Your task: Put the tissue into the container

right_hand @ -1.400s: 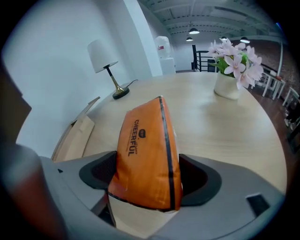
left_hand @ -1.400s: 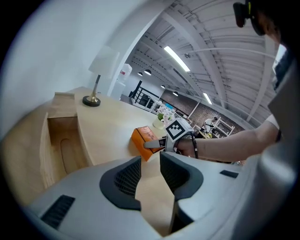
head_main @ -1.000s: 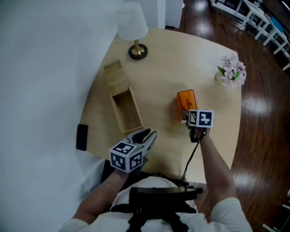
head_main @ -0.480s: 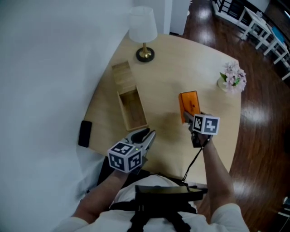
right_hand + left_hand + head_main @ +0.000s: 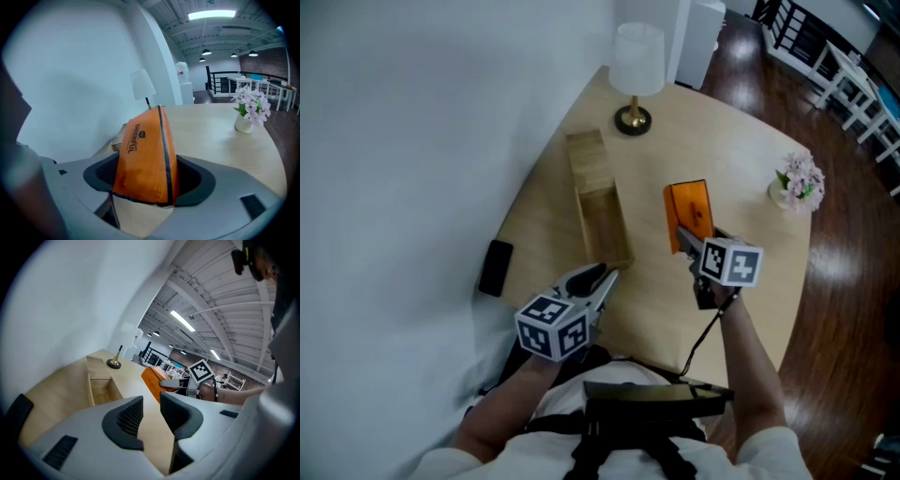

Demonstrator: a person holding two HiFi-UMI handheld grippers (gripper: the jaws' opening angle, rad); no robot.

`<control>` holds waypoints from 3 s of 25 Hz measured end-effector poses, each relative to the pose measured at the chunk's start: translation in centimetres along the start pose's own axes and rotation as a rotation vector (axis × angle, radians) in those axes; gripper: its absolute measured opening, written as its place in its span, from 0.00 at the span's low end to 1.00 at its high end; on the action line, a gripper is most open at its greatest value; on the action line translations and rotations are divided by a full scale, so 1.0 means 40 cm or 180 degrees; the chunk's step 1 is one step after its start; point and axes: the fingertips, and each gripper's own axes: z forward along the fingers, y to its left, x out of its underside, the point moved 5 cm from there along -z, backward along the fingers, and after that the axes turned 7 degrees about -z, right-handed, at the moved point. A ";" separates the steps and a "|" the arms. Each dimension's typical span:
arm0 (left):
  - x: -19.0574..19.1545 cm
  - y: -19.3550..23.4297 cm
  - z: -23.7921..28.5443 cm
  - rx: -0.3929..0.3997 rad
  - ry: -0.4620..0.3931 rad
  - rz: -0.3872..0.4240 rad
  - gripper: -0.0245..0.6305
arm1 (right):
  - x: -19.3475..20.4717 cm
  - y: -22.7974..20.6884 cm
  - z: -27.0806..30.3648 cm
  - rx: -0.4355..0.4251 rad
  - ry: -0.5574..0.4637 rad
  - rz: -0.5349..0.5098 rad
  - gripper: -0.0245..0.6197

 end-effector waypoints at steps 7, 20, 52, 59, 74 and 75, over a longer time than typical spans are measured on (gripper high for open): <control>-0.023 0.095 -0.085 -0.0154 -0.0098 -0.0040 0.21 | -0.039 0.160 0.076 -0.0212 -0.0008 -0.0103 0.58; -0.049 0.218 -0.152 -0.0263 -0.0151 -0.0161 0.21 | -0.016 0.350 0.223 -0.0416 0.0266 -0.0117 0.58; -0.031 0.245 -0.139 -0.0173 -0.0061 -0.0317 0.21 | 0.082 0.396 0.371 -0.0018 0.0927 -0.0104 0.63; -0.017 0.211 -0.122 -0.0125 -0.0011 -0.0302 0.21 | 0.061 0.381 0.334 -0.0231 0.0736 -0.0038 0.63; 0.098 0.059 -0.043 0.0234 0.0198 -0.0299 0.15 | 0.267 0.133 -0.110 -0.0266 0.0542 0.0094 0.46; 0.102 0.045 -0.044 0.0237 0.0186 -0.0275 0.11 | 0.272 0.124 -0.137 -0.0252 0.0486 0.0101 0.42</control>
